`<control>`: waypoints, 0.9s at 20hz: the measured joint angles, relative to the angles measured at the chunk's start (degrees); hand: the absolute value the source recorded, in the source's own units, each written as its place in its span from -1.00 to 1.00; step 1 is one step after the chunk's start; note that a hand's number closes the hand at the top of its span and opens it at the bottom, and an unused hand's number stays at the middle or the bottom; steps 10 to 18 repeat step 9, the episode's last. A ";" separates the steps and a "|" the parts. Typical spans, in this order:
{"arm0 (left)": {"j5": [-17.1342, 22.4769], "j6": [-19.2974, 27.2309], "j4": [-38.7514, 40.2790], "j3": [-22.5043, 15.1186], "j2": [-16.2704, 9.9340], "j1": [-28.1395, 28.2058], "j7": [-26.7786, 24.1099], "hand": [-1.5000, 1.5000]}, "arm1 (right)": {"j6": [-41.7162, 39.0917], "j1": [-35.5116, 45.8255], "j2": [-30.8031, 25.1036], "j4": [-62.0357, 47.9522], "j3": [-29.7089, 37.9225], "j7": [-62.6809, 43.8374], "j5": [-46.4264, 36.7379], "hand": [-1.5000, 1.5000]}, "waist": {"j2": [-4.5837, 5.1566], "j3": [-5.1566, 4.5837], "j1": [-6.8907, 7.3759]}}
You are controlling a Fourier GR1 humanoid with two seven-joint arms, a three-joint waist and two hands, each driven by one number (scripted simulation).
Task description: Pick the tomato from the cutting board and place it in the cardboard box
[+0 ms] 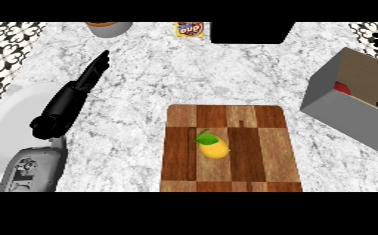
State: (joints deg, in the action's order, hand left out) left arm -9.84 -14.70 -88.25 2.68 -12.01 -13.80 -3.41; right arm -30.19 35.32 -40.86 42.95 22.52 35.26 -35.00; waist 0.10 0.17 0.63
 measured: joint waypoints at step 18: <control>0.35 -0.43 -0.07 0.10 0.02 -0.64 -0.06 0.00 | -7.94 8.28 -3.61 -16.52 16.78 -12.50 17.95 -1.00 | 0.40 -0.02 0.54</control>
